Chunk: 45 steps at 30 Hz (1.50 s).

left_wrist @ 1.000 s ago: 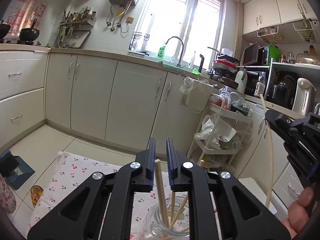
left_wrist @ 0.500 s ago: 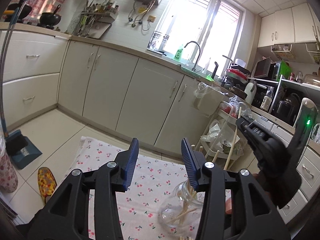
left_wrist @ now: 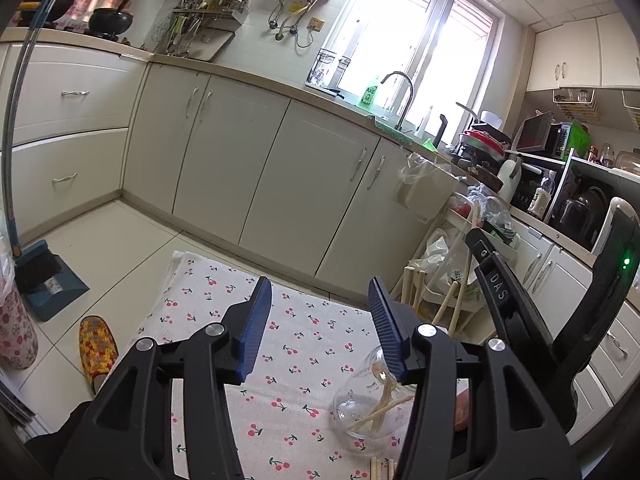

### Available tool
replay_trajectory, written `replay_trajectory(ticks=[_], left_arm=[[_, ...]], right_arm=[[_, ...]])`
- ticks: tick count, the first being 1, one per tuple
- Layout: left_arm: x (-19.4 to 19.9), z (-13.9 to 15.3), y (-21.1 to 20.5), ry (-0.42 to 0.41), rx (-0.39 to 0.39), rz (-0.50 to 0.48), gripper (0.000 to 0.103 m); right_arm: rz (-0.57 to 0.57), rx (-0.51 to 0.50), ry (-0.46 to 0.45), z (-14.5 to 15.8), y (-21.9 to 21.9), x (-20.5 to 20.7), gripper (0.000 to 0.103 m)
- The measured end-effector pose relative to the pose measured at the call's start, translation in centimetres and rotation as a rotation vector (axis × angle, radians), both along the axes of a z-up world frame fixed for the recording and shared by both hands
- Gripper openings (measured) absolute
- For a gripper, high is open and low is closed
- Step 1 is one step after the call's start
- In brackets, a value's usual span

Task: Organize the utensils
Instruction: 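Open the left gripper to drop its stick into the glass jar, then lower the right gripper's stick into the jar and open the right gripper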

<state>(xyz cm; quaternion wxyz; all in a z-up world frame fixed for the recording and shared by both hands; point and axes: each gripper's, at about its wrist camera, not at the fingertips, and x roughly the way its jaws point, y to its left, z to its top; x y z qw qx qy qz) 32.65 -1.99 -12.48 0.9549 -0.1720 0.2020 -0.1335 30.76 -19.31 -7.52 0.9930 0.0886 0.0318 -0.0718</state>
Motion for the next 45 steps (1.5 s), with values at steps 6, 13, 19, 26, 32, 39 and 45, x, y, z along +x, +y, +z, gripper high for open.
replay_trajectory(ticks=[6, 13, 19, 26, 32, 39, 45], left_arm=[[-0.1, 0.1, -0.4, 0.008, 0.004, -0.008, 0.051], [-0.3, 0.0, -0.3, 0.014, 0.006, -0.001, 0.053], [-0.3, 0.0, -0.3, 0.019, 0.008, 0.003, 0.053], [-0.5, -0.2, 0.1, 0.026, 0.000, 0.010, 0.055], [-0.8, -0.6, 0.6, 0.036, -0.010, 0.019, 0.056], [-0.7, -1.1, 1.0, 0.056, -0.020, 0.030, 0.056], [-0.7, -1.5, 1.7, 0.067, -0.021, 0.040, 0.057]], right_arm=[[0.018, -0.036, 0.000, -0.1, 0.1, -0.5, 0.006], [0.032, -0.082, 0.011, -0.6, 0.2, -1.7, 0.006], [0.052, -0.098, 0.041, -1.5, 0.1, -2.6, 0.006], [0.057, -0.098, 0.073, -2.2, -0.8, -3.7, 0.006], [0.076, -0.119, 0.089, -2.7, -0.5, -4.7, 0.006], [0.088, -0.076, 0.117, -3.1, -1.2, -5.4, 0.006], [0.098, 0.005, 0.206, -4.0, -2.7, -7.8, 0.044]])
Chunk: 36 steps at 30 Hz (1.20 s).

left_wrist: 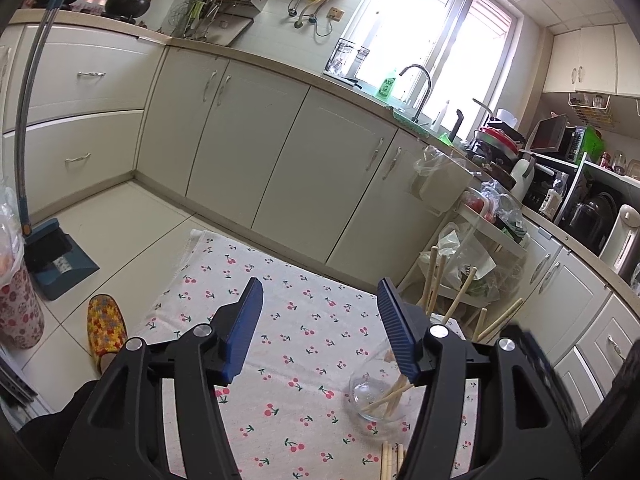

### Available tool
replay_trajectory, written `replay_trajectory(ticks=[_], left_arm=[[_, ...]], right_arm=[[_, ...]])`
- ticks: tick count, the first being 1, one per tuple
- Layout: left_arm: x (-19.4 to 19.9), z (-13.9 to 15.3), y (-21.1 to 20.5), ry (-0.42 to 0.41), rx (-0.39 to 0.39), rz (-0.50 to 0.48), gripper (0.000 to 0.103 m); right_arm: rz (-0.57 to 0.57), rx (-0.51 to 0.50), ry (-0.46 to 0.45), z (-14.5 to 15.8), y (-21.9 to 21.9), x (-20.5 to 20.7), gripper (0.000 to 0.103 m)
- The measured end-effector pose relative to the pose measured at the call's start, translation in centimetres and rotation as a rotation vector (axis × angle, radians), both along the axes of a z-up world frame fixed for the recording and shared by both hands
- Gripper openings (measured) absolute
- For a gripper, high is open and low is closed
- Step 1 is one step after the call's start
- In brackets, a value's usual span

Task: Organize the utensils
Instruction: 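Lower the right gripper's stick into the jar and open the right gripper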

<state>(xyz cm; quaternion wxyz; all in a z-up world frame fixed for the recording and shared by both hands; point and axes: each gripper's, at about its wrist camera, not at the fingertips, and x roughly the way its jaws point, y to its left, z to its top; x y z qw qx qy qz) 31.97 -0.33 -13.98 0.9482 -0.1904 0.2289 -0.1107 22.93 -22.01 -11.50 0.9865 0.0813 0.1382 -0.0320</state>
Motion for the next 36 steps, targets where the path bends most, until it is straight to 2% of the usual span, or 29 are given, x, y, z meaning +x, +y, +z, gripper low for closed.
replay_trajectory(ticks=[3, 7, 12, 16, 17, 18, 23, 26, 29, 33, 36], left_arm=[[0.1, -0.2, 0.3, 0.009, -0.005, 0.009, 0.058], [0.2, -0.3, 0.1, 0.024, -0.011, 0.006, 0.058], [-0.2, 0.3, -0.5, 0.008, 0.001, -0.009, 0.059], [-0.2, 0.4, -0.5, 0.011, -0.003, -0.013, 0.060], [-0.2, 0.4, -0.5, 0.011, -0.003, -0.014, 0.060], [-0.2, 0.4, -0.5, 0.012, -0.002, -0.014, 0.060], [-0.2, 0.4, -0.5, 0.014, -0.002, -0.015, 0.061], [-0.3, 0.4, -0.5, 0.013, -0.004, -0.014, 0.061], [-0.5, 0.5, -0.5, 0.012, -0.006, -0.016, 0.061], [-0.9, 0.6, -0.5, 0.011, -0.006, -0.021, 0.061], [-0.8, 0.6, -0.3, 0.012, -0.005, -0.018, 0.062]], right_arm=[[0.017, -0.036, 0.153, -2.3, -0.1, -0.5, 0.044], [0.057, -0.040, 0.267, -4.3, -0.5, 0.8, 0.044], [0.114, -0.022, 0.292, -4.6, -0.6, 2.7, 0.043], [0.150, -0.017, 0.311, -4.6, -0.7, 3.3, 0.010], [0.160, -0.014, 0.315, -4.6, -0.7, 3.3, 0.005], [0.162, -0.017, 0.317, -4.6, -0.7, 3.3, 0.005], [0.170, -0.013, 0.282, -3.4, -0.8, 1.6, 0.005], [0.172, -0.006, 0.225, -1.6, -0.5, 0.8, 0.005], [0.171, 0.006, 0.121, 1.2, 0.1, 0.7, 0.005], [0.137, 0.046, -0.025, 4.8, 0.0, 2.4, 0.005], [0.097, 0.064, -0.102, 6.2, -0.2, 4.1, 0.005]])
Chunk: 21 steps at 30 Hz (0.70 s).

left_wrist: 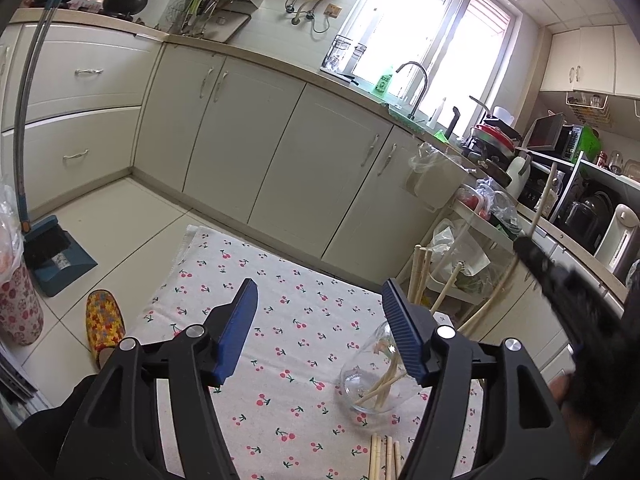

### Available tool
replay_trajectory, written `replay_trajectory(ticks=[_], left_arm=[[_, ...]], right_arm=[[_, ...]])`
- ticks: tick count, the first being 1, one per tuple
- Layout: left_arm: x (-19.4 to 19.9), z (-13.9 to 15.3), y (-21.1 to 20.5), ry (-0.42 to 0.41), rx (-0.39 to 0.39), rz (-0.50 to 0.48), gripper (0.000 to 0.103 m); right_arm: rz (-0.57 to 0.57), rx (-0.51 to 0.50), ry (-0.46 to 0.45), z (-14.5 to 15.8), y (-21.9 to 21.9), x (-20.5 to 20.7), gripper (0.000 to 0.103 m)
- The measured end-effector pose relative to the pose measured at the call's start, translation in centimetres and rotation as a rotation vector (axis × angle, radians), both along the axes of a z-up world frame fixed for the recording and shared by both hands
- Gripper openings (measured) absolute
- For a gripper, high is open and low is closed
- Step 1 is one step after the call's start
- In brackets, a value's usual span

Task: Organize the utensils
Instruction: 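Lower the right gripper's stick into the jar and open the right gripper, then move both open grippers back down toward the loose wooden sticks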

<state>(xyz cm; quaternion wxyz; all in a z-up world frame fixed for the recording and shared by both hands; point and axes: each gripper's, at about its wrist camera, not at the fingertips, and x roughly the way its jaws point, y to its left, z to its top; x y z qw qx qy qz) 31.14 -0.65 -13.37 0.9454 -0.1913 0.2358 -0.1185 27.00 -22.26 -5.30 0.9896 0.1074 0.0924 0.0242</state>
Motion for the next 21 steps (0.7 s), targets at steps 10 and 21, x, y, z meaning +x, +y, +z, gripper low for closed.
replay_trajectory(ticks=[10, 21], left_arm=[[0.1, -0.7, 1.0, 0.033, 0.004, 0.019, 0.063], [-1.6, -2.7, -2.0, 0.164, 0.117, -0.080, 0.064]], right_arm=[[0.004, -0.072, 0.155, -4.4, 1.4, 2.9, 0.019], [0.007, -0.120, 0.378, -8.0, 1.1, -5.8, 0.028]])
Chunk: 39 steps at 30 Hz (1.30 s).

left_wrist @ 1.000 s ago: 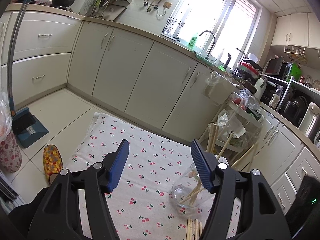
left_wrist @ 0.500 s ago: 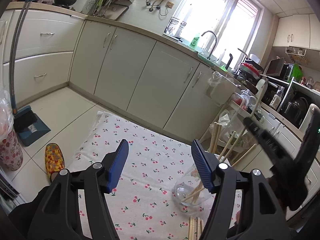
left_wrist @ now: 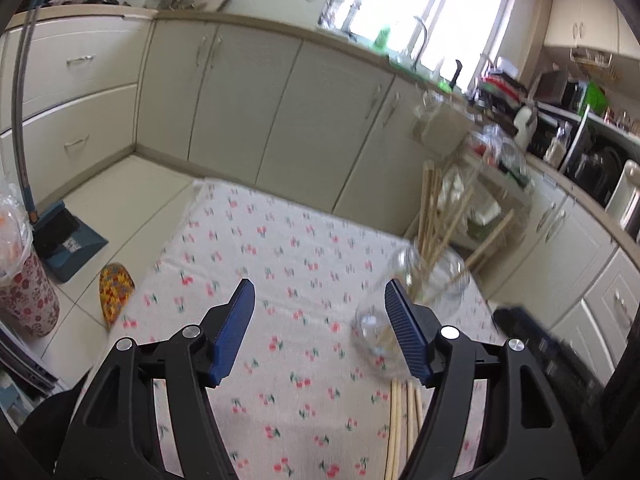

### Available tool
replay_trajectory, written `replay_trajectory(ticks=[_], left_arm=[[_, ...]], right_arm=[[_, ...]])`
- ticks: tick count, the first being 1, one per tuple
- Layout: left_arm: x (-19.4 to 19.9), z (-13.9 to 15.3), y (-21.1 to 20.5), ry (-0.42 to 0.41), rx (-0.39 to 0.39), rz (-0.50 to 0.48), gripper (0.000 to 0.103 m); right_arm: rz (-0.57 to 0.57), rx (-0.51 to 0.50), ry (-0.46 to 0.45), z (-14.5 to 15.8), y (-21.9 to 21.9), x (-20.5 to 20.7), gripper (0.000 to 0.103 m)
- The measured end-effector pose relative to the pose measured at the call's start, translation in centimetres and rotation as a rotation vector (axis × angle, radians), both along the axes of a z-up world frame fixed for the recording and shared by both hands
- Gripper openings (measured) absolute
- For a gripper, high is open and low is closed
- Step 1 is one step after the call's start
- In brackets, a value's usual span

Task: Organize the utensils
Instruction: 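Move both open grippers back down toward the loose wooden sticks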

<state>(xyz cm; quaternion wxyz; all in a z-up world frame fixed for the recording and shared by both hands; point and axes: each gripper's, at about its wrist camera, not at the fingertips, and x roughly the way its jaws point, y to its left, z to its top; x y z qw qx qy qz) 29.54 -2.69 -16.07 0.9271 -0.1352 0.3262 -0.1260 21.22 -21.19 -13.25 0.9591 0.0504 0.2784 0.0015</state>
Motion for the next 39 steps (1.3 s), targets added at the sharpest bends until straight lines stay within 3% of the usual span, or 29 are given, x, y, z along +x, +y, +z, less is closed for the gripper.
replay_trajectory(ticks=[2, 5, 14, 17, 30, 39], left_arm=[[-0.4, -0.9, -1.0, 0.041, 0.025, -0.037, 0.064], [-1.0, -2.3, -3.0, 0.100, 0.082, -0.106, 0.064], [-1.8, -5.0, -7.0, 0.179, 0.220, -0.188, 0.064], [-1.9, -5.4, -7.5, 0.200, 0.242, -0.197, 0.064], [-2.6, -6.3, -9.2, 0.227, 0.314, -0.208, 0.064], [-2.4, -7.5, -9.1, 0.255, 0.337, -0.189, 0.066]], right_arm=[[-0.002, 0.001, 0.117, -2.8, -0.3, -1.0, 0.024], [-0.022, 0.029, 0.209, -5.1, -1.1, -1.4, 0.020], [0.039, 0.030, 0.304, -6.9, -0.3, -0.7, 0.019], [0.054, -0.016, 0.348, -7.4, 0.0, -0.6, 0.019], [0.033, -0.022, 0.352, -7.5, -3.0, -1.7, 0.017], [0.053, -0.011, 0.345, -7.5, -2.8, -1.8, 0.026]])
